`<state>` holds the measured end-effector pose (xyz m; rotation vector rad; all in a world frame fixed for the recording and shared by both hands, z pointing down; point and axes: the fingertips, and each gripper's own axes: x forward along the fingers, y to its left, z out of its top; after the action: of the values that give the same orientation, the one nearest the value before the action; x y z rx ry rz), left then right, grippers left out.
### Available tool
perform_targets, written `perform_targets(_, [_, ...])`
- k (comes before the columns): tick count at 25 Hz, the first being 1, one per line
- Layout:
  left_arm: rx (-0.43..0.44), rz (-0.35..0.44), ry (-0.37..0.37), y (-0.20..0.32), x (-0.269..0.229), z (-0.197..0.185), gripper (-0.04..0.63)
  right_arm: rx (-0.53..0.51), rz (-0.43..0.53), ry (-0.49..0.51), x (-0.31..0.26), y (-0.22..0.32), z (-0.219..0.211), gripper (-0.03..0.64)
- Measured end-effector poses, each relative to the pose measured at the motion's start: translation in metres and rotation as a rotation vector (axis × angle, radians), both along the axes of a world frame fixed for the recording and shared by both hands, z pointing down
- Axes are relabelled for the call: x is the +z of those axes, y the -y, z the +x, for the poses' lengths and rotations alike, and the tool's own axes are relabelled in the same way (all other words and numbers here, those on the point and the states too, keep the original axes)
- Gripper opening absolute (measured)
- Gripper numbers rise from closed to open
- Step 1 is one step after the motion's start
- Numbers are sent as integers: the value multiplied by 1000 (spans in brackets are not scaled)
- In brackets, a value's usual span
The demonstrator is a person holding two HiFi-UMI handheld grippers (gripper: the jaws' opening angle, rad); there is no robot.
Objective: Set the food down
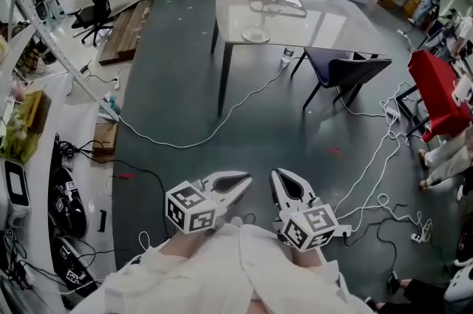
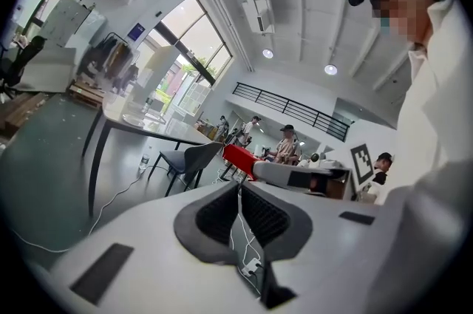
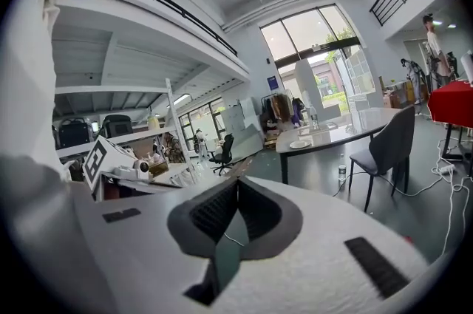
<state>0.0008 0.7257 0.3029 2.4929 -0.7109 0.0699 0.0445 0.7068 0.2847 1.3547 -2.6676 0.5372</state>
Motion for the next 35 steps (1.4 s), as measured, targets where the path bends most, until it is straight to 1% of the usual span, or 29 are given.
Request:
perform_targets(8, [-28, -25, -9, 5, 11, 20, 27, 10, -6, 19, 10, 10, 29, 3])
perform_targets(12, [-27, -31, 0, 18, 15, 25, 26, 5, -13, 21, 12, 22, 32, 3])
perform_targets(17, [-6, -36, 5, 41, 21, 27, 28, 8, -24, 18, 21, 47, 28, 3])
perform_targets(20, [3, -40, 3, 65, 24, 21, 27, 25, -30, 13, 28, 73, 25, 3])
perform_targets(24, [13, -18, 18, 107, 23, 10, 27, 66, -30, 16, 29, 119, 26, 3])
perform_targets(28, [8, -20, 5, 156, 18, -6, 28, 66, -20, -8, 25, 165, 10, 3])
perform_targets(32, [32, -4, 4, 205, 9, -17, 28, 73, -19, -20, 18, 209, -5, 3])
perform_targets(35, [56, 10, 8, 243, 4, -23, 27, 105, -8, -14, 14, 250, -11, 3])
